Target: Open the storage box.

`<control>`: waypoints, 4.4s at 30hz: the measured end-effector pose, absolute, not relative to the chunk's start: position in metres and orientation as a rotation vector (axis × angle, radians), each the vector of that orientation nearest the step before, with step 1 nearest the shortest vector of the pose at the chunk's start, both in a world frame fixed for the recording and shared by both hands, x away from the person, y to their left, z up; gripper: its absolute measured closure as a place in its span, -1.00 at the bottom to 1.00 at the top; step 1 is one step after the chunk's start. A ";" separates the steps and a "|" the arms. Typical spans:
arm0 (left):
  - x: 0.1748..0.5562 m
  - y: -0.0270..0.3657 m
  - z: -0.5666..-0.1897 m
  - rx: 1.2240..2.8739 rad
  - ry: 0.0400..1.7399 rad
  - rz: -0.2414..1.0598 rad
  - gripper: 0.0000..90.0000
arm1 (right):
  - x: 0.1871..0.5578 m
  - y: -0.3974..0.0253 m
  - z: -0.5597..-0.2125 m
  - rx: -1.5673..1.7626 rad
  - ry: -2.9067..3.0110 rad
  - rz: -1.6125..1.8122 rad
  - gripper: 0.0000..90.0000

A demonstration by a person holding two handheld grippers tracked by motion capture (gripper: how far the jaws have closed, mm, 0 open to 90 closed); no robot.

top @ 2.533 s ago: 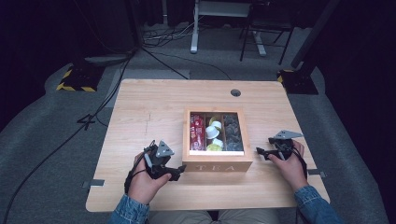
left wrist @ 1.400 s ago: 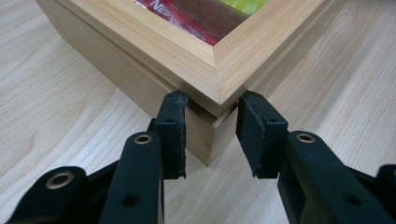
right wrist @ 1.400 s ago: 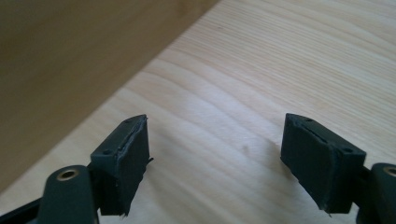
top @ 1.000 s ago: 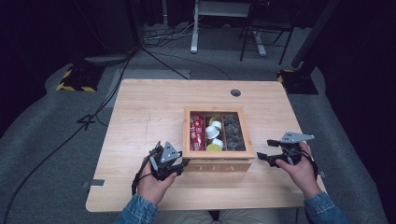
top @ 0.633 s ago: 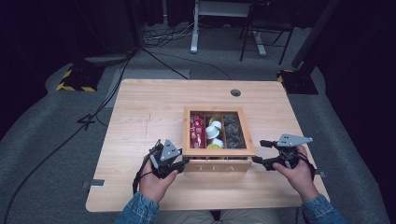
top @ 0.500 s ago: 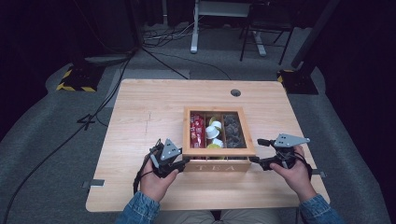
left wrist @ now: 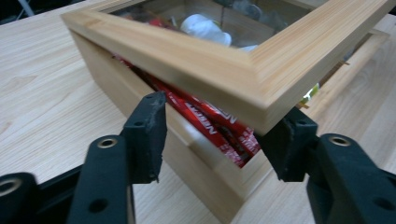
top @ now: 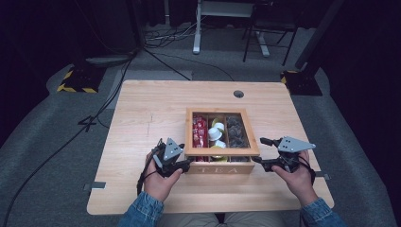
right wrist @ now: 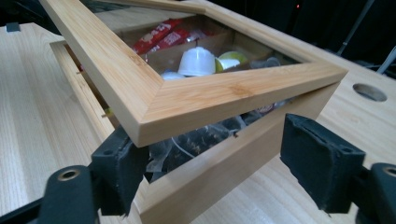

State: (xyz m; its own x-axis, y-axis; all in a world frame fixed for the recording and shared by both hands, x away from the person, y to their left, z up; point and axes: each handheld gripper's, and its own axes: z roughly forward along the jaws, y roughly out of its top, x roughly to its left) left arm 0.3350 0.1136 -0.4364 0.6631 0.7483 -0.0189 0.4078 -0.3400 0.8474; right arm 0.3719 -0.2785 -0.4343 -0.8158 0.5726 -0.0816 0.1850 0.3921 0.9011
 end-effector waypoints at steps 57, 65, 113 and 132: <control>0.356 0.204 -0.494 2.015 1.271 0.537 -0.38 | 0.485 -0.261 -0.319 0.739 2.189 1.631 -0.02; 0.364 0.207 -0.498 2.025 1.279 0.530 -0.39 | 0.503 -0.257 -0.308 0.767 2.167 1.624 0.05; 0.378 0.202 -0.503 2.049 1.281 0.497 -0.47 | 0.595 -0.223 -0.328 1.021 2.040 1.472 -0.16; 0.378 0.202 -0.504 2.055 1.276 0.491 -0.49 | 0.607 -0.215 -0.352 1.095 2.073 1.433 -0.44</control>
State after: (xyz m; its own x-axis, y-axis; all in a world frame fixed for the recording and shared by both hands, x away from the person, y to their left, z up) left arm 0.3780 0.2016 -0.5035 0.4532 0.8910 -0.0276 0.6429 -0.3052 0.7025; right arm 0.6071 -0.2151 -0.3522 -0.6179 0.7786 0.1097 0.3777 0.1714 0.9099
